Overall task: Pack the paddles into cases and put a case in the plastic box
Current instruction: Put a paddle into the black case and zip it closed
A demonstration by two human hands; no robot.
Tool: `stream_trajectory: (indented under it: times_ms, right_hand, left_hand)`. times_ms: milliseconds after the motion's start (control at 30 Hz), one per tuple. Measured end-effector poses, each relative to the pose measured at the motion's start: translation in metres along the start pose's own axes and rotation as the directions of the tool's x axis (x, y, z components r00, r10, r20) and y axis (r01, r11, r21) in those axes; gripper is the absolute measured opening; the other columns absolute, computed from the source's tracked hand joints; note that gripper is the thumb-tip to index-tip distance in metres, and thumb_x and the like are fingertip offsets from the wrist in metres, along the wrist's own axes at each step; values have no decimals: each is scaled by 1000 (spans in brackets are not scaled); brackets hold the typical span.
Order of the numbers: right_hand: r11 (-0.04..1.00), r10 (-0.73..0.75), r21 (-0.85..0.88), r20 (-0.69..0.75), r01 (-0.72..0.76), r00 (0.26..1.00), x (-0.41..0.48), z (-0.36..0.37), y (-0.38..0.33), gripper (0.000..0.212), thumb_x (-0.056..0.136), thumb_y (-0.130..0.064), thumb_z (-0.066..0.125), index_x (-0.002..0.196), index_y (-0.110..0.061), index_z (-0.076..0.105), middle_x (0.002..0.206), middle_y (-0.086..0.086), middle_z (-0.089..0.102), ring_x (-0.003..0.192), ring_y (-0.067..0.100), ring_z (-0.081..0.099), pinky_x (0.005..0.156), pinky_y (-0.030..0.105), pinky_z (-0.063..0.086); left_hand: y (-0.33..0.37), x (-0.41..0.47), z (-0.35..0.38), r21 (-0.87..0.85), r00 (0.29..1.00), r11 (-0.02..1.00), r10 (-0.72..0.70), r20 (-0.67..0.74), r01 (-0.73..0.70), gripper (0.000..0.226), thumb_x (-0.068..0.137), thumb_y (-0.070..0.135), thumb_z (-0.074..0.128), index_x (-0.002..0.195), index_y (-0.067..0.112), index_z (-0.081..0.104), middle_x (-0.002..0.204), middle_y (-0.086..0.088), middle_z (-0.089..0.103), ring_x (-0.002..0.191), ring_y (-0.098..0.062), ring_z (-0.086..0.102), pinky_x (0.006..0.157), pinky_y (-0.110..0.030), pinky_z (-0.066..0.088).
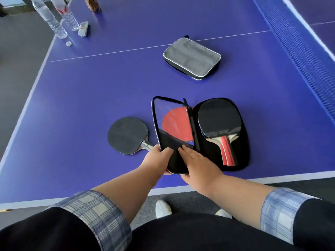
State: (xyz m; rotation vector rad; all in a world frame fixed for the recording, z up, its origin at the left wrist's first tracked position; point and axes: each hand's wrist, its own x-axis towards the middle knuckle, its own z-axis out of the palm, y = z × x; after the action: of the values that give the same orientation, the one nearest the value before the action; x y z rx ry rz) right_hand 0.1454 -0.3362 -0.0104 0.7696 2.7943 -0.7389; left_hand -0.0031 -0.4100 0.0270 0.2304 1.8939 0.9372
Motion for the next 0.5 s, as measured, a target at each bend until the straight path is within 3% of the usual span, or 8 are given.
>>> stream_trajectory:
  times_ms: [100, 167, 233, 300, 367, 500]
  right_hand:
    - [965, 159, 233, -150, -122, 976, -21, -13, -2, 62, 91, -35, 56, 150, -38, 36, 137, -15, 58, 119, 9, 58, 93, 29, 51]
    - [894, 338, 371, -187, -253, 922, -36, -20, -1, 44, 91, -44, 48, 132, -59, 43, 99, -29, 67, 87, 3, 64, 68, 25, 53]
    - [776, 535, 497, -191, -389, 823, -50, -22, 6, 21, 87, -54, 46, 104, -66, 51, 76, -34, 63, 75, 2, 62, 63, 23, 50]
    - [606, 700, 657, -172, -449, 693, -62, -23, 17, 4, 83, -56, 54, 83, -60, 56, 73, -29, 65, 77, 6, 65, 67, 27, 52]
    - [444, 805, 774, -122, -452, 580, -71, -25, 29, 7, 81, -51, 63, 85, -45, 60, 76, -17, 70, 81, 14, 69, 72, 33, 55]
    - [202, 885, 889, 14, -410, 465, -83, -23, 59, 22, 82, -39, 69, 89, -21, 60, 71, -4, 74, 68, 16, 74, 71, 50, 61]
  left_hand:
    - [23, -12, 18, 46, 975, 986, 153, 160, -163, 39, 72, 53, 53, 96, 24, 60, 89, -4, 73, 71, -22, 72, 61, -38, 61]
    - [35, -18, 34, 81, 934, 961, 233, 270, -263, 52, 73, 66, 48, 94, 19, 56, 91, -4, 71, 72, -21, 72, 61, -34, 58]
    - [45, -21, 51, 152, 892, 920, 294, 343, -362, 52, 78, 70, 44, 92, 21, 55, 92, -2, 69, 79, -21, 70, 68, -35, 56]
    - [51, -18, 67, 285, 861, 839, 352, 367, -464, 39, 85, 64, 48, 92, 27, 56, 92, 6, 67, 80, -15, 65, 65, -24, 54]
    - [53, -11, 82, 443, 842, 724, 381, 382, -529, 27, 89, 54, 54, 103, 31, 57, 102, 12, 63, 85, -9, 62, 59, -16, 50]
    - [48, 13, 105, 699, 775, 352, 400, 489, -623, 42, 95, 37, 51, 137, 32, 48, 141, 1, 46, 126, -25, 47, 103, -37, 41]
